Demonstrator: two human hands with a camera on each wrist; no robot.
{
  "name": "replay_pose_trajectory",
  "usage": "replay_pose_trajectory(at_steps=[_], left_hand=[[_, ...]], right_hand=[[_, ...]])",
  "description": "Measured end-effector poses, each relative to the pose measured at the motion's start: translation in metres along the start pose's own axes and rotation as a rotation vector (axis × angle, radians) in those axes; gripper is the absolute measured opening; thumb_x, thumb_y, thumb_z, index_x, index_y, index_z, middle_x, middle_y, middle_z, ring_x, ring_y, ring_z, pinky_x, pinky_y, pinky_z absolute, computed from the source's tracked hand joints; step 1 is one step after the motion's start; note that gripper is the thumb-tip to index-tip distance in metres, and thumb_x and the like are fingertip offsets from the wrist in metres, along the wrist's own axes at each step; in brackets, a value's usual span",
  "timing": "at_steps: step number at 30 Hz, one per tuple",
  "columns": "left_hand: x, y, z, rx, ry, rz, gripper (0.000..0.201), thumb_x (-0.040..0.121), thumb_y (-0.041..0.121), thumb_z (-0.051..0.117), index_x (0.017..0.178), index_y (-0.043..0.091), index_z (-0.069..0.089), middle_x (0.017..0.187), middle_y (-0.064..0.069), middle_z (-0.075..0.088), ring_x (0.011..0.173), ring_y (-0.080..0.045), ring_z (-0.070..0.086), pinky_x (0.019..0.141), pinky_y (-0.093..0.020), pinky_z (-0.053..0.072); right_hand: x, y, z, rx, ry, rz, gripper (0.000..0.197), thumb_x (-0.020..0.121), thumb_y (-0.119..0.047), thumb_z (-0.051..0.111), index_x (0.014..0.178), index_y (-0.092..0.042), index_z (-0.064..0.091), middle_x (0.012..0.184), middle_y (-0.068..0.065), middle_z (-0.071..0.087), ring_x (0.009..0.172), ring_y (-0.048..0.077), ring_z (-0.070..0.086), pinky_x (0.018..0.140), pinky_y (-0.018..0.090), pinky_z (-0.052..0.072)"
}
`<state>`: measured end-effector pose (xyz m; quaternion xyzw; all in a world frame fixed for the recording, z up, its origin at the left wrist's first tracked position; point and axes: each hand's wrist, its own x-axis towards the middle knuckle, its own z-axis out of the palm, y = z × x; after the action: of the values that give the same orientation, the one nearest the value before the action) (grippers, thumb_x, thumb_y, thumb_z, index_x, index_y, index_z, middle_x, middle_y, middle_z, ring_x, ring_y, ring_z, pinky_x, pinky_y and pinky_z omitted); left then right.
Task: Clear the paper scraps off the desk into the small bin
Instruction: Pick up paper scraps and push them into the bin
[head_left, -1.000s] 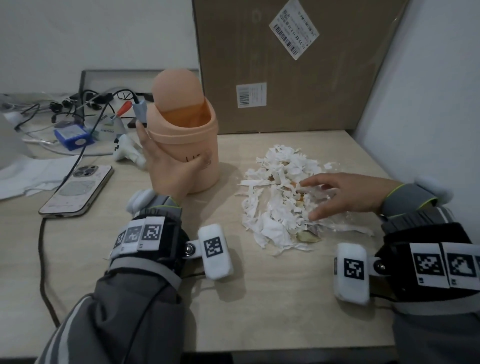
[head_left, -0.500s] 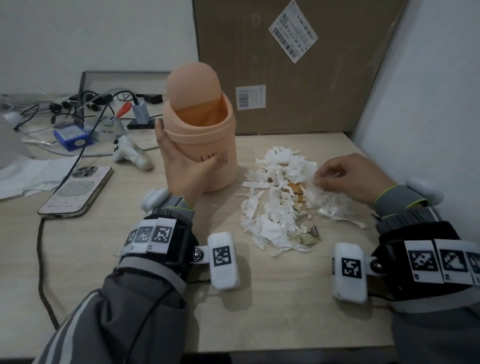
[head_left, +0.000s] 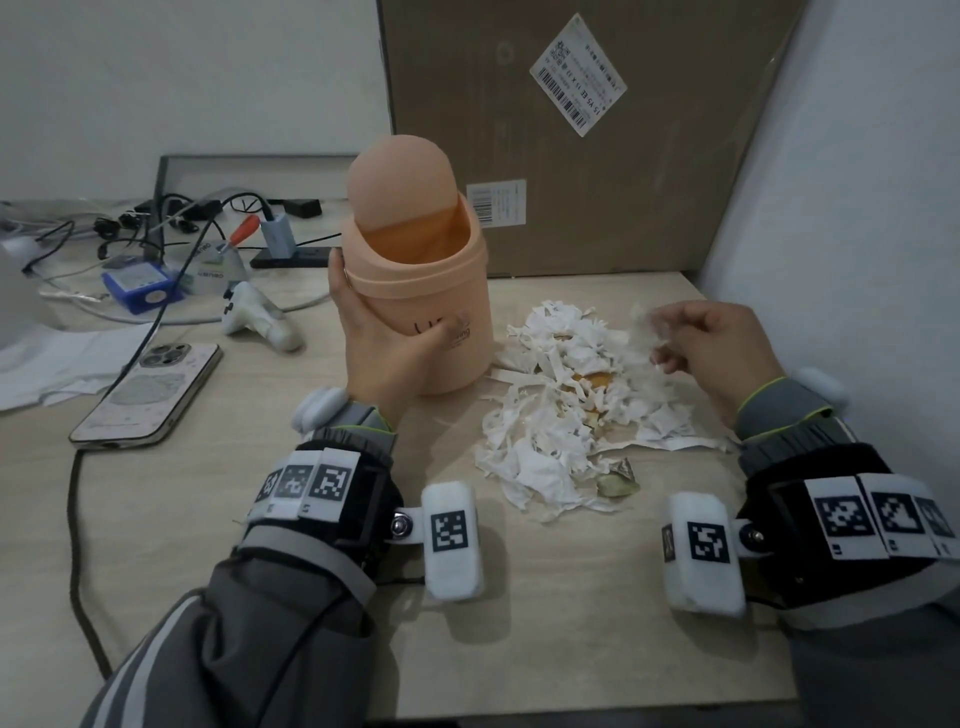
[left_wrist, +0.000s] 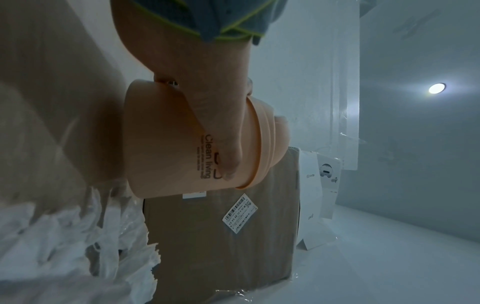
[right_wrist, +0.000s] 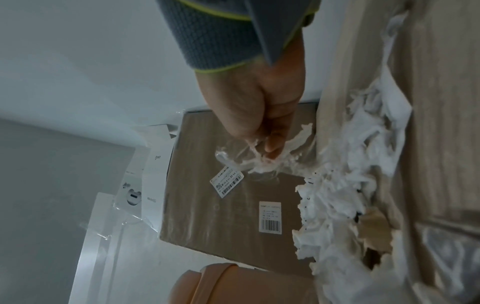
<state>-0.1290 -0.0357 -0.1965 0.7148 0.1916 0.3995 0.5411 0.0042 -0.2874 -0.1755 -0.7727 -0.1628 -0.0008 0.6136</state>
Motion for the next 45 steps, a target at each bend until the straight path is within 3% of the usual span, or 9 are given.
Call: replay_pose_trajectory(at_steps=[5, 8, 12, 16, 23, 30, 36, 40, 45], left_hand=[[0.0, 0.0, 0.002, 0.001, -0.015, 0.007, 0.145, 0.049, 0.058, 0.085, 0.16, 0.033, -0.005, 0.164, 0.001, 0.03, 0.149, -0.02, 0.037, 0.122, -0.053, 0.036], [-0.001, 0.0, 0.002, 0.003, -0.019, 0.007, 0.145, 0.049, 0.058, 0.085, 0.16, 0.034, -0.005, 0.164, 0.001, 0.03, 0.148, -0.021, 0.038, 0.122, -0.053, 0.036], [-0.002, 0.0, 0.003, 0.009, -0.036, 0.017, 0.144, 0.05, 0.057, 0.085, 0.16, 0.035, -0.005, 0.164, 0.002, 0.03, 0.148, -0.02, 0.038, 0.122, -0.053, 0.036], [-0.004, 0.0, 0.005, 0.016, -0.056, 0.017, 0.144, 0.049, 0.056, 0.085, 0.16, 0.034, -0.004, 0.164, 0.002, 0.03, 0.148, -0.02, 0.038, 0.122, -0.052, 0.037], [-0.004, -0.002, 0.006, 0.028, -0.06, 0.02, 0.142, 0.049, 0.054, 0.086, 0.159, 0.038, -0.002, 0.164, 0.001, 0.029, 0.149, -0.02, 0.037, 0.122, -0.053, 0.036], [0.0, -0.007, 0.008, 0.042, -0.075, 0.035, 0.142, 0.049, 0.052, 0.086, 0.159, 0.04, -0.003, 0.165, 0.001, 0.026, 0.15, -0.021, 0.035, 0.123, -0.053, 0.035], [0.001, -0.01, 0.01, 0.058, -0.09, 0.054, 0.139, 0.05, 0.049, 0.087, 0.156, 0.046, -0.003, 0.166, 0.002, 0.026, 0.151, -0.021, 0.035, 0.122, -0.053, 0.035], [0.001, -0.012, 0.013, 0.063, -0.098, 0.069, 0.137, 0.05, 0.049, 0.086, 0.153, 0.046, -0.005, 0.165, -0.001, 0.029, 0.149, -0.022, 0.037, 0.121, -0.054, 0.037], [0.002, -0.013, 0.015, 0.038, -0.097, 0.083, 0.138, 0.051, 0.05, 0.086, 0.156, 0.044, -0.003, 0.164, -0.002, 0.031, 0.148, -0.021, 0.039, 0.12, -0.052, 0.039]], right_hand=[[0.001, -0.002, 0.005, 0.353, 0.02, 0.271, 0.023, 0.09, 0.007, 0.039, 0.081, 0.004, 0.06, 0.078, 0.014, 0.062, 0.054, 0.01, 0.061, 0.046, 0.014, 0.049], [0.001, -0.004, 0.005, 0.623, -0.05, 0.357, 0.021, 0.084, 0.007, 0.035, 0.077, 0.005, 0.054, 0.074, 0.012, 0.066, 0.071, 0.02, 0.061, 0.058, 0.02, 0.057], [0.0, -0.001, 0.008, 0.461, -0.194, 0.325, 0.028, 0.085, 0.019, 0.038, 0.1, 0.008, 0.06, 0.098, 0.016, 0.063, 0.089, 0.02, 0.063, 0.084, 0.022, 0.055], [-0.004, -0.005, 0.007, 0.429, -0.153, 0.232, 0.023, 0.087, 0.015, 0.047, 0.091, -0.002, 0.063, 0.089, 0.007, 0.068, 0.072, 0.007, 0.07, 0.063, 0.011, 0.054], [-0.007, -0.032, 0.011, 0.69, -0.052, 0.136, 0.022, 0.088, 0.013, 0.047, 0.081, -0.004, 0.059, 0.068, 0.004, 0.073, 0.074, 0.018, 0.073, 0.07, 0.02, 0.059], [0.002, -0.085, 0.036, 0.906, -0.169, -0.021, 0.017, 0.086, 0.014, 0.049, 0.088, 0.0, 0.059, 0.091, 0.015, 0.071, 0.08, 0.022, 0.072, 0.067, 0.021, 0.059], [-0.002, -0.106, 0.079, 0.721, -0.277, -0.143, 0.019, 0.081, 0.014, 0.057, 0.086, -0.004, 0.059, 0.087, 0.008, 0.068, 0.078, 0.019, 0.07, 0.069, 0.023, 0.057], [-0.001, -0.097, 0.096, 0.414, -0.197, -0.241, 0.025, 0.072, 0.005, 0.071, 0.078, -0.015, 0.057, 0.084, 0.004, 0.067, 0.084, 0.023, 0.068, 0.08, 0.044, 0.057], [0.001, -0.093, 0.103, 0.045, -0.179, -0.448, 0.022, 0.071, -0.006, 0.074, 0.07, -0.024, 0.061, 0.079, 0.002, 0.069, 0.077, 0.017, 0.066, 0.073, 0.032, 0.055]])
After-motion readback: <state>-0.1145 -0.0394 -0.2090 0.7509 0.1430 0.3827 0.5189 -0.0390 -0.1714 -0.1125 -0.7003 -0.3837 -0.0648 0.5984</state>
